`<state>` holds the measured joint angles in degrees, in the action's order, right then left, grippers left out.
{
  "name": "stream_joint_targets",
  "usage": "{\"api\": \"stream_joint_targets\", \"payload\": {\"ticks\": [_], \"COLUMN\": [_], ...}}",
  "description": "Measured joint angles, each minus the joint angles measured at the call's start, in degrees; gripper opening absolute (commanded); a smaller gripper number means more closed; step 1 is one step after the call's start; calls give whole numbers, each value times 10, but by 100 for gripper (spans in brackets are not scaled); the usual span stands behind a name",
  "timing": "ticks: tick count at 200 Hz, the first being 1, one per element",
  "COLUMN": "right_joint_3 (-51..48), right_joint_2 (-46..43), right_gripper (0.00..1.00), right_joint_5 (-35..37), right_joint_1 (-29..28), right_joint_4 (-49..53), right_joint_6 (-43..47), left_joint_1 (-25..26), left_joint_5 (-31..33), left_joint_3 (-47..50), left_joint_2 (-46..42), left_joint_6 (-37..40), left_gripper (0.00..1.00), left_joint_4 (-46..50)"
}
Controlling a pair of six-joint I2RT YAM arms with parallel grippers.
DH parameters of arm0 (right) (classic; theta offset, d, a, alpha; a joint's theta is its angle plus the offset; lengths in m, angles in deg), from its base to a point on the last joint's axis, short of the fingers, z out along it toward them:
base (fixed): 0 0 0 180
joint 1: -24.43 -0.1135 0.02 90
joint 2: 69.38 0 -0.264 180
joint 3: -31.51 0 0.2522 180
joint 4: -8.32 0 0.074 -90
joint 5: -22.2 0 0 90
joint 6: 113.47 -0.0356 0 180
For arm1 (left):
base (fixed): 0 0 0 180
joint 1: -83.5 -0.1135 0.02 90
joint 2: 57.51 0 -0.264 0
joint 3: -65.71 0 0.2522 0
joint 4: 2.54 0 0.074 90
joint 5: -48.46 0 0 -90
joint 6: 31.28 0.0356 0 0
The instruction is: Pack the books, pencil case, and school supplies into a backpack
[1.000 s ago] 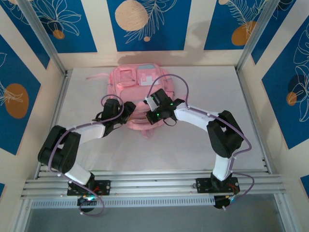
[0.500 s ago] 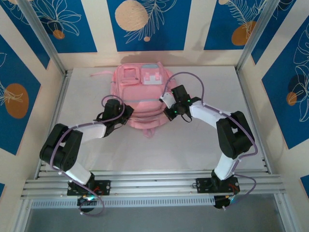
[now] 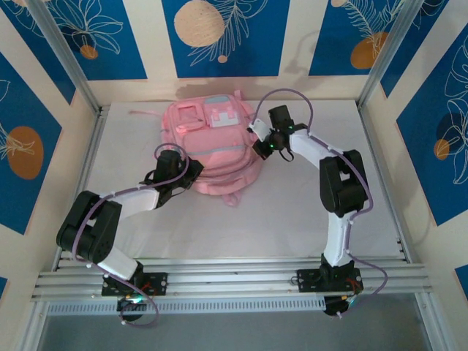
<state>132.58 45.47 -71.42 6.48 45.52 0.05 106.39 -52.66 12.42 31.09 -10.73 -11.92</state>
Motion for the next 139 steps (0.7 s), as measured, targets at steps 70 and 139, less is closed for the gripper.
{"api": "stream_joint_targets", "payload": {"ticks": [70, 139], "right_joint_3": [-131, -446], "right_joint_2": [-125, -374], "right_gripper": [99, 99], "right_joint_5": [-8, 113], "right_joint_1": [14, 54], "right_joint_4": [-53, -206], "right_joint_6": [-90, -226], "left_joint_1": [0, -10], "left_joint_5": [-15, 204], "left_joint_3": [-18, -65], "left_joint_2": [-35, -200], "left_joint_6": [76, 384], "left_gripper": [83, 100], "left_joint_4": [86, 259]}}
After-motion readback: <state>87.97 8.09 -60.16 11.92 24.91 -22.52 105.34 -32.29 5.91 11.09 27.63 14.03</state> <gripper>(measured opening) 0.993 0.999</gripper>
